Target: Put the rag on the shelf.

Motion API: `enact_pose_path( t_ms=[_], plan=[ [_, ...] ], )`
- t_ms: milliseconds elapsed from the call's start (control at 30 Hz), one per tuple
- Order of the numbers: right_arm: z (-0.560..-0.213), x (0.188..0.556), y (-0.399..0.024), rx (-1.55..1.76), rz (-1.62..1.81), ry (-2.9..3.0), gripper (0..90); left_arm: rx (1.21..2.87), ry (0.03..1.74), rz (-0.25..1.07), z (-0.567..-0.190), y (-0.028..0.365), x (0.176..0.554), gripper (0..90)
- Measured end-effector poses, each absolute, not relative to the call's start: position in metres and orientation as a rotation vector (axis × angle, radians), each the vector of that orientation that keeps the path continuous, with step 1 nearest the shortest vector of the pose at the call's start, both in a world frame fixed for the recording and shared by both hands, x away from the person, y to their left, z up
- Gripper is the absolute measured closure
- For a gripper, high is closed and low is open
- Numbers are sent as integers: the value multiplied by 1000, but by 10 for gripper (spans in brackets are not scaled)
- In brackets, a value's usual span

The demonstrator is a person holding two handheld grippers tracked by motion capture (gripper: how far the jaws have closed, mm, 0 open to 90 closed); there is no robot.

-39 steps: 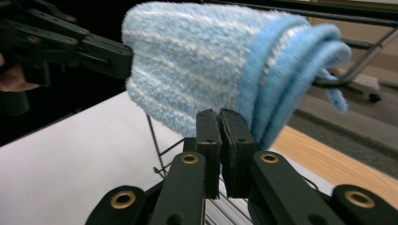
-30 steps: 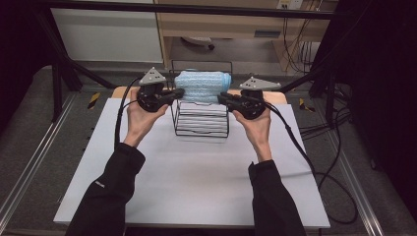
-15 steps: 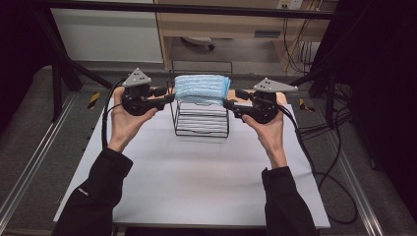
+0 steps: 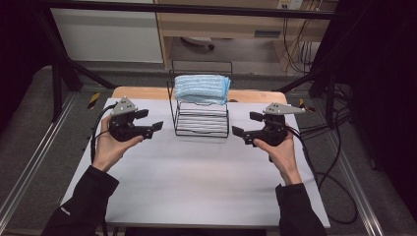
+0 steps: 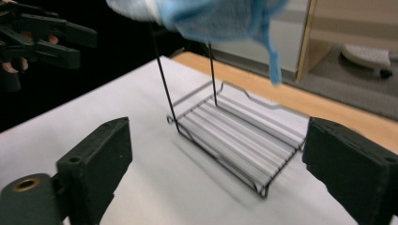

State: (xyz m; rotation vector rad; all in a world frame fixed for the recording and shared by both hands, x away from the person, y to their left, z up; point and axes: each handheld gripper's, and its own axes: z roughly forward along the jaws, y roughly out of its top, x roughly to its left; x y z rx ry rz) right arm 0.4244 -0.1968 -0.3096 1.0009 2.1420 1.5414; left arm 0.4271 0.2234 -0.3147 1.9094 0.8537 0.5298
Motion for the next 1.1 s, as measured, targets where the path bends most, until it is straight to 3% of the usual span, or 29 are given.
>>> enact_pose_path(
  t_ms=[200,400,800,1100],
  plan=[
    [-342,415,-212,1050,1509,2188,55,1958,897,489,-349,236,415,168],
    [-373,404,-224,1094,1495,2215,29,1975,941,450,-379,246,403,120],
    [-416,382,-245,1167,1473,2243,5,1996,980,411,-426,268,381,95],
    [-440,367,-263,1189,1433,2277,6,2025,974,436,-438,274,371,94]
  ],
)
